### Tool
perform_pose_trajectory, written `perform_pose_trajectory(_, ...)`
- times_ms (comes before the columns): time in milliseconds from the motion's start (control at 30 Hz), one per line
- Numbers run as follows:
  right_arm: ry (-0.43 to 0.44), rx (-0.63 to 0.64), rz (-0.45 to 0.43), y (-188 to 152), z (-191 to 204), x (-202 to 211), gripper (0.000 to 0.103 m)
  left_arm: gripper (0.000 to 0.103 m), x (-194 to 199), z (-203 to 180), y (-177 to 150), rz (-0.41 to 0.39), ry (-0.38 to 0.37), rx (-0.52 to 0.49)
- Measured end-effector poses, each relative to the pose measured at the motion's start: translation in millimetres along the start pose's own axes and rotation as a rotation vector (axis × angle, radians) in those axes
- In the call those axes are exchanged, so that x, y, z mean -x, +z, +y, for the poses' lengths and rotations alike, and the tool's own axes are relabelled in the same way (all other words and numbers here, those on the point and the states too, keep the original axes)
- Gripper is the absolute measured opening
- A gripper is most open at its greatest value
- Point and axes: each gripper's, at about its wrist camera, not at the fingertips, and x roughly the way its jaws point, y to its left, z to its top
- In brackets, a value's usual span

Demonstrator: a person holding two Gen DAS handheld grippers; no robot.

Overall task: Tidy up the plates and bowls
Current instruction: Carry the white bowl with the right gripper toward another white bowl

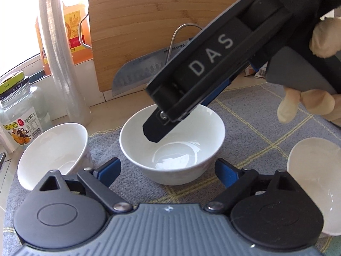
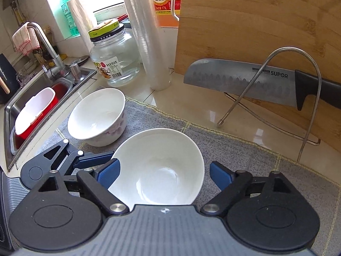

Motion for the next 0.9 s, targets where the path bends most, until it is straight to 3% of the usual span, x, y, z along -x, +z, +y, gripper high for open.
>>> perform_pose_trajectory(200, 0.005, -0.008, 0.013, 1, -2, -8, 0.089, 0.088, -2, 0, 2, -0.002, -0.007, -0.004)
perform_pose_trajectory(900, 0.029, -0.014, 0.02, 3, -4, -16, 0.086, 0.087, 1, 1, 2, -0.003, -0.027, -0.015)
